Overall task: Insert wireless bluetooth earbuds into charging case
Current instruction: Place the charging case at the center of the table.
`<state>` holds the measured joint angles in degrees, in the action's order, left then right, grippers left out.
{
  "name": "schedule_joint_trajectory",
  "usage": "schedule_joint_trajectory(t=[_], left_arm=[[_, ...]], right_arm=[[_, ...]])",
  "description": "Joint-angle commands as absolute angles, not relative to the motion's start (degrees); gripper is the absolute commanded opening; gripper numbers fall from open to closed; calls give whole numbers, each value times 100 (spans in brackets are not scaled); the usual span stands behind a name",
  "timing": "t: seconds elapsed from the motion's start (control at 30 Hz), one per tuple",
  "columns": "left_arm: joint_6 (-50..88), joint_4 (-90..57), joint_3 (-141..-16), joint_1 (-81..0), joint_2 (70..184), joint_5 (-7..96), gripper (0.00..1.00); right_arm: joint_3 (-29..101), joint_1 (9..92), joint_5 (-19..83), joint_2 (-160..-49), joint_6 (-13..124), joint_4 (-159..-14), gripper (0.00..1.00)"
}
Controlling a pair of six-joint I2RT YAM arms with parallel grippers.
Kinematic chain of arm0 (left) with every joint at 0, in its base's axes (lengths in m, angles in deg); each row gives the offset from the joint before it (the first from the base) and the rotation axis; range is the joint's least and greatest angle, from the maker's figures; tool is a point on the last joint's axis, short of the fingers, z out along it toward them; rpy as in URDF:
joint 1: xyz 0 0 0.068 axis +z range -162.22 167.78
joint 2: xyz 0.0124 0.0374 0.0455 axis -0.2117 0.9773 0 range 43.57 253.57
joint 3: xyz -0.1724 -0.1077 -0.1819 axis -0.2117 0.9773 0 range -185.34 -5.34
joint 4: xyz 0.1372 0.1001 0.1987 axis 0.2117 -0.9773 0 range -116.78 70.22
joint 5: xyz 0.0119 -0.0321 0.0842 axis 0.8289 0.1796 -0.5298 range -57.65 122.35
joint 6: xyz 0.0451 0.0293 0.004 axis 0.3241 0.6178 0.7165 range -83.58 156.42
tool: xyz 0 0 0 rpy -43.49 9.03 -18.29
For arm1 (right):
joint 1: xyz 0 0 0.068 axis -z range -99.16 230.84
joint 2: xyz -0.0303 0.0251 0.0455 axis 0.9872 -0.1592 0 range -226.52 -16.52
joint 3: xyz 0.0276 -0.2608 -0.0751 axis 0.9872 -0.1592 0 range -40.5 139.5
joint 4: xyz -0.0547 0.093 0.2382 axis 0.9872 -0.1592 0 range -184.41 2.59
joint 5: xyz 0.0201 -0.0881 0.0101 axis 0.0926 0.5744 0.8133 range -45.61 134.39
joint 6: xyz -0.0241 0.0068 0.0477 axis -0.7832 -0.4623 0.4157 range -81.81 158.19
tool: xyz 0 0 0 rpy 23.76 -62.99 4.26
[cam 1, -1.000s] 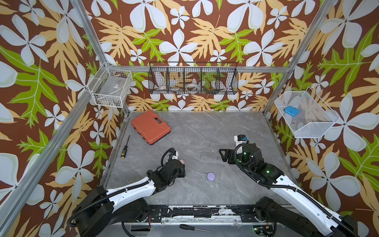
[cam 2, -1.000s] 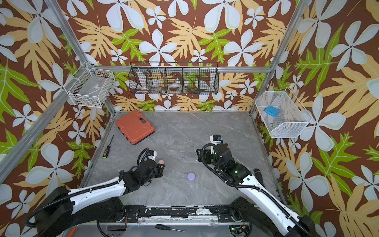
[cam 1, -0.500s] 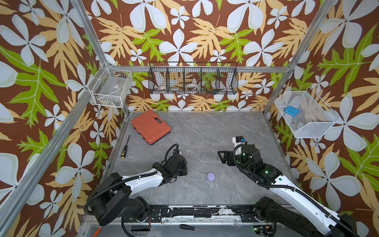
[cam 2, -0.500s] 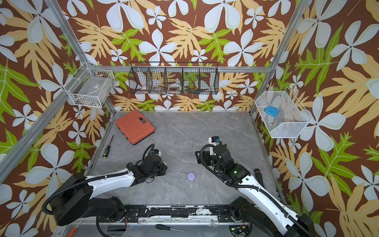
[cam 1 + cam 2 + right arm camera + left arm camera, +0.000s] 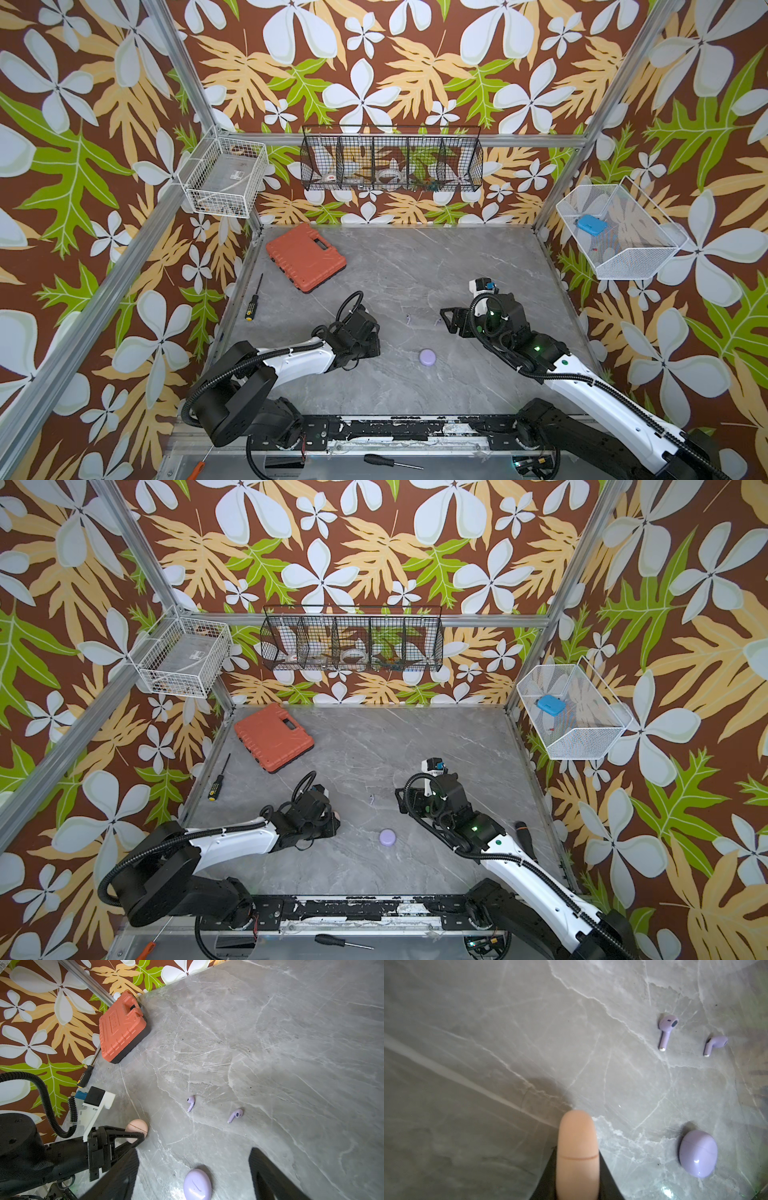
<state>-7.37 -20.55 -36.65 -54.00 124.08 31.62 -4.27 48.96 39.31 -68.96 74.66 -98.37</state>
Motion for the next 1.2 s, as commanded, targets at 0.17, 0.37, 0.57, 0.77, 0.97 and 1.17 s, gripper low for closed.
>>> schedule_joint_trajectory(t=[0.17,0.37,0.57,0.77,0.97,1.17], left_arm=[[-832,-2169,-3689,-5375,12411,3253,20],[-853,-2215,-3690,-5371,12391,3253,28],[-841,-2239,-3680,-5371,12377,3276,32],[-805,-2354,-3689,-5362,12301,3280,42],[-773,-2521,-3654,-5353,12115,3218,48],[-670,-2760,-3667,-5319,11921,3143,56]], right_arm=[[-431,4897,3873,-6916,7492,-9697,82],[-402,4900,3931,-6856,7486,-9769,82],[-425,4897,3896,-6864,7518,-9782,82],[-421,4900,3886,-6820,7534,-9821,83],[-448,4895,3851,-6776,7561,-9875,83],[-488,4900,3813,-6697,7592,-9992,83]])
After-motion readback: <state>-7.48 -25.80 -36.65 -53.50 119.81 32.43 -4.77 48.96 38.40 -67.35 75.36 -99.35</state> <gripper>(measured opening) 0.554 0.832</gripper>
